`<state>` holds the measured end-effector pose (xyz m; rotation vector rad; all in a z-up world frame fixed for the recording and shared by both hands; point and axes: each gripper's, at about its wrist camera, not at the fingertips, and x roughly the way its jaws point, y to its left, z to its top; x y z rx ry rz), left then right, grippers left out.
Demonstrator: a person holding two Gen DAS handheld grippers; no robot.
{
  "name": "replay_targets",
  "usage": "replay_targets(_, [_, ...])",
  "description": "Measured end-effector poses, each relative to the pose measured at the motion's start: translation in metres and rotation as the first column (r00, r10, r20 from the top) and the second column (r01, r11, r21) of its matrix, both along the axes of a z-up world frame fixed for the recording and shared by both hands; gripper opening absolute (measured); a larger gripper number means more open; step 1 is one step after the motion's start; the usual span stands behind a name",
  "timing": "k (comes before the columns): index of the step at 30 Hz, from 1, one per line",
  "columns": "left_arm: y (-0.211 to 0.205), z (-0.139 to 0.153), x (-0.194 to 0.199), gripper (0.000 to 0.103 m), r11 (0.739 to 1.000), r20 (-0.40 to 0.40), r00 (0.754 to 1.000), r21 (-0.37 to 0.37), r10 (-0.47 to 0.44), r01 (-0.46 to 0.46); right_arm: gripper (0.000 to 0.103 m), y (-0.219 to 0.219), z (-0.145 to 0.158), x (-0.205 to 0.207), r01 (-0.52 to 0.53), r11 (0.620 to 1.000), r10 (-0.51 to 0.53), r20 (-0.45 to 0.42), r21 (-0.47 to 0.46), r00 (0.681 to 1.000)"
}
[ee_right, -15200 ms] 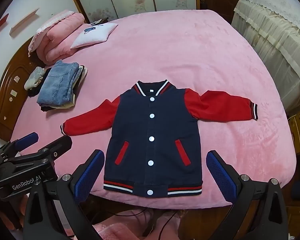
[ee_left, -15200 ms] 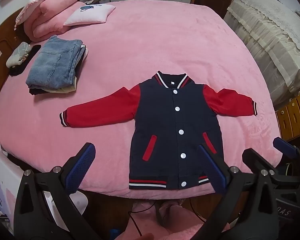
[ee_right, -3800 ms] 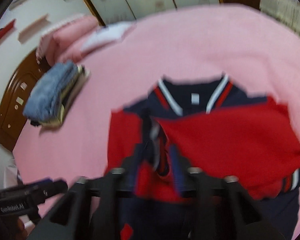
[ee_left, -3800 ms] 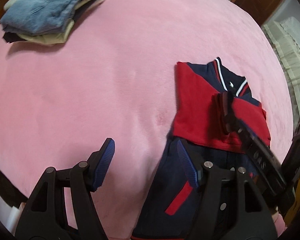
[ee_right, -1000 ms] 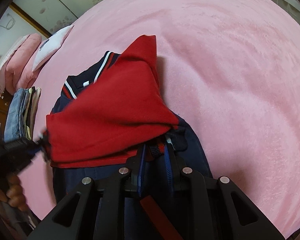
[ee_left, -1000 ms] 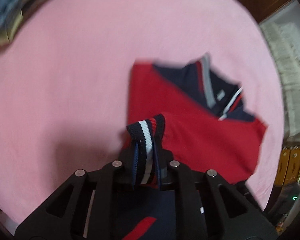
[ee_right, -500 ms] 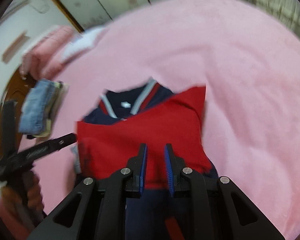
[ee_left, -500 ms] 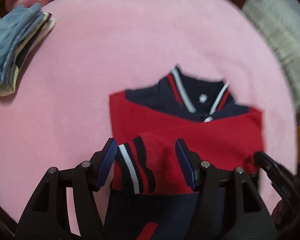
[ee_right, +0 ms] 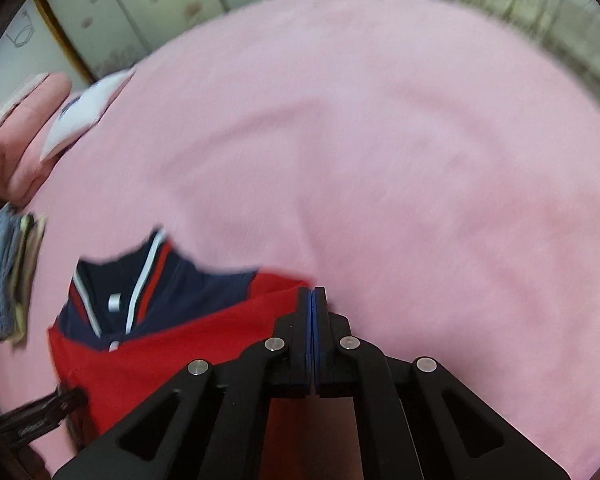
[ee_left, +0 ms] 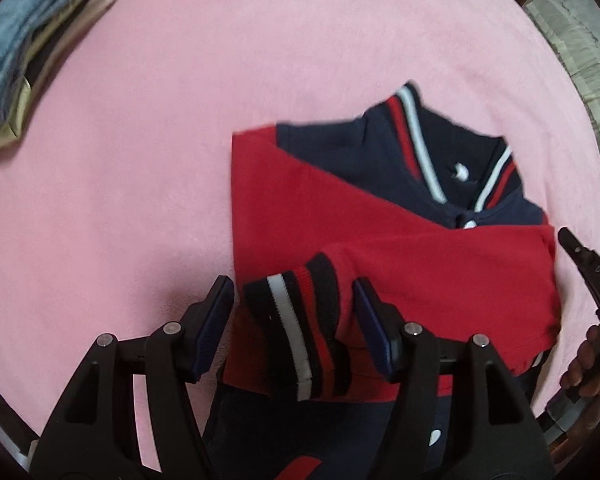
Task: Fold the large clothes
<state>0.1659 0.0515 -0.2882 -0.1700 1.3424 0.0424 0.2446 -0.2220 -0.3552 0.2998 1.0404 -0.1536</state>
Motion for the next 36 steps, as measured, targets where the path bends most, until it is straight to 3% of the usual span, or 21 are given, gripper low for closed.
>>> replay_targets(4, [-0.008, 0.013, 0.006, 0.059, 0.999, 0.070, 0.996, 0.005, -0.048, 0.048, 0.000, -0.003, 0.010, -0.002, -0.072, 0.976, 0.067, 0.030, 0.205, 0.997])
replay_targets(5, [-0.009, 0.011, 0.007, 0.059, 0.999, 0.062, 0.997, 0.019, -0.047, 0.046, 0.000, 0.001, 0.004, 0.000, -0.109, 0.960, 0.113, 0.001, 0.256, 0.994])
replay_targets(8, [-0.010, -0.002, 0.009, 0.057, 0.997, 0.016, 0.999, 0.078, -0.029, 0.027, 0.000, 0.011, -0.016, -0.009, -0.084, 0.933, 0.142, -0.143, 0.351, 0.980])
replay_targets(10, [-0.004, -0.009, 0.006, 0.057, 0.997, 0.002, 1.000, 0.069, -0.018, 0.017, 0.000, 0.013, -0.019, -0.019, -0.082, 0.943, 0.139, -0.159, 0.322, 0.977])
replay_targets(12, [0.005, -0.012, 0.003, 0.057, 1.000, 0.000, 1.000, 0.016, 0.017, -0.017, 0.000, 0.011, -0.013, -0.029, -0.064, 0.975, 0.099, -0.157, 0.212, 0.983])
replay_targets(13, [0.009, -0.013, 0.000, 0.057, 0.999, -0.004, 0.999, -0.007, 0.032, -0.032, 0.001, 0.007, -0.013, -0.040, -0.034, 0.987, 0.061, -0.173, 0.156, 0.983])
replay_targets(14, [0.013, -0.012, -0.005, 0.057, 0.999, -0.002, 0.999, -0.030, 0.045, -0.045, 0.004, 0.003, -0.009, -0.048, 0.043, 0.998, -0.034, -0.217, 0.038, 0.976])
replay_targets(15, [0.016, -0.011, -0.010, 0.057, 0.997, 0.006, 0.999, -0.052, 0.050, -0.049, 0.004, -0.001, -0.006, -0.061, 0.081, 0.997, -0.076, -0.220, 0.012, 0.972])
replay_targets(18, [0.018, -0.002, -0.019, 0.057, 0.999, 0.046, 0.999, -0.046, 0.024, -0.021, 0.006, -0.006, 0.013, -0.086, 0.126, 0.990, -0.114, -0.175, 0.061, 0.978])
replay_targets(19, [0.015, 0.003, -0.023, 0.057, 1.000, 0.063, 0.998, -0.021, 0.004, -0.003, 0.012, -0.006, 0.017, -0.094, 0.130, 0.990, -0.119, -0.175, 0.055, 0.977])
replay_targets(22, [0.002, 0.015, -0.038, 0.057, 0.995, 0.066, 0.995, 0.065, -0.080, 0.076, 0.037, 0.014, 0.031, -0.116, 0.136, 0.990, -0.128, -0.183, 0.029, 0.975])
replay_targets(24, [-0.004, 0.020, -0.051, 0.057, 0.991, 0.063, 0.991, 0.073, -0.121, 0.117, 0.048, 0.029, 0.035, -0.138, 0.152, 0.988, -0.144, -0.196, 0.027, 0.970])
replay_targets(26, [-0.010, 0.026, -0.064, 0.057, 0.986, 0.068, 0.987, 0.081, -0.148, 0.143, 0.072, 0.036, 0.035, -0.164, 0.165, 0.986, -0.157, -0.224, 0.019, 0.962])
replay_targets(27, [-0.016, 0.030, -0.069, 0.057, 0.984, 0.070, 0.984, 0.088, -0.162, 0.155, 0.076, 0.051, 0.033, -0.176, 0.171, 0.985, -0.163, -0.237, 0.014, 0.958])
replay_targets(32, [-0.026, 0.062, -0.127, 0.057, 0.968, 0.039, 0.973, 0.122, -0.228, 0.221, 0.083, 0.096, 0.030, -0.226, 0.160, 0.987, -0.145, -0.281, 0.030, 0.948])
replay_targets(36, [-0.025, 0.081, -0.159, 0.060, 0.970, 0.017, 0.975, 0.110, -0.222, 0.219, 0.085, 0.124, 0.041, -0.254, 0.103, 0.994, -0.087, -0.279, 0.044, 0.956])
